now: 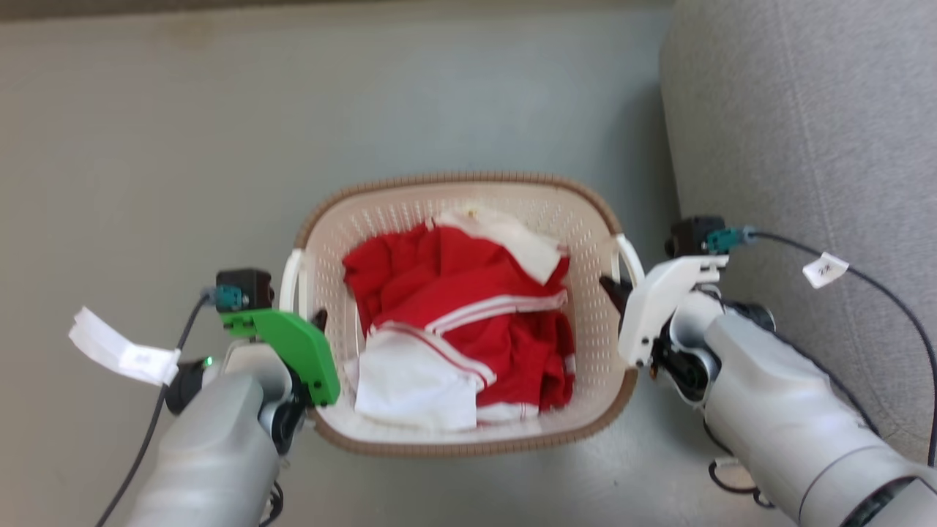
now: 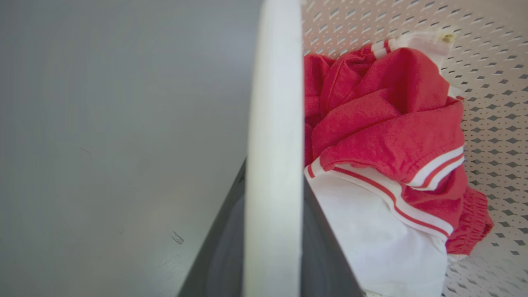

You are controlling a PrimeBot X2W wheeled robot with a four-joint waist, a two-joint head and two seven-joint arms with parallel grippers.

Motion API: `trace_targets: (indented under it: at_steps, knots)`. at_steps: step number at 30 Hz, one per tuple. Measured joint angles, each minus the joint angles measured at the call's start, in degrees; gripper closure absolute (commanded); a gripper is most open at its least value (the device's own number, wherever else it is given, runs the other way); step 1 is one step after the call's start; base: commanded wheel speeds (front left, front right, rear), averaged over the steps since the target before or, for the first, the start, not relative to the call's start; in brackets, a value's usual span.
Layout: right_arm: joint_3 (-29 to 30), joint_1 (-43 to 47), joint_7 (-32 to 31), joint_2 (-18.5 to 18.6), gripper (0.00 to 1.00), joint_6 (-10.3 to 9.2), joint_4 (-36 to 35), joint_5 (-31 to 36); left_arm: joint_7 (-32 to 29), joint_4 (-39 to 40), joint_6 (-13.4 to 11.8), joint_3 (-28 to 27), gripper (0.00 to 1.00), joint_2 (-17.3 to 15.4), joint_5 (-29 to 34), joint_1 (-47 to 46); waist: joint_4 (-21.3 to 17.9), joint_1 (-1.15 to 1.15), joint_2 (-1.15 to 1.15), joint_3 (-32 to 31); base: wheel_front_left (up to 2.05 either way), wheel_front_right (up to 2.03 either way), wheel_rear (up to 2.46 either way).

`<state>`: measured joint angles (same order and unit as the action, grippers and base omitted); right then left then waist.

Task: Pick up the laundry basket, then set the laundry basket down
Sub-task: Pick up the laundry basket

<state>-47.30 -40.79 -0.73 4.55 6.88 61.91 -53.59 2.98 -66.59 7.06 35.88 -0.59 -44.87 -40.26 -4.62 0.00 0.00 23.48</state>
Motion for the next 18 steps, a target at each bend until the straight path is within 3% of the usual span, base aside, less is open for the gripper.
trace_targets:
  at_steps: [18]
  knots:
    - [-2.7, 8.2, -7.1, 0.2, 1.00, -0.01, 1.5, -4.3, -7.6, 0.3, 0.0, 3.5, 1.00, 0.3, -5.6, 9.0, -0.5, 0.00, 0.00, -13.9, 0.00, 0.00, 0.00]
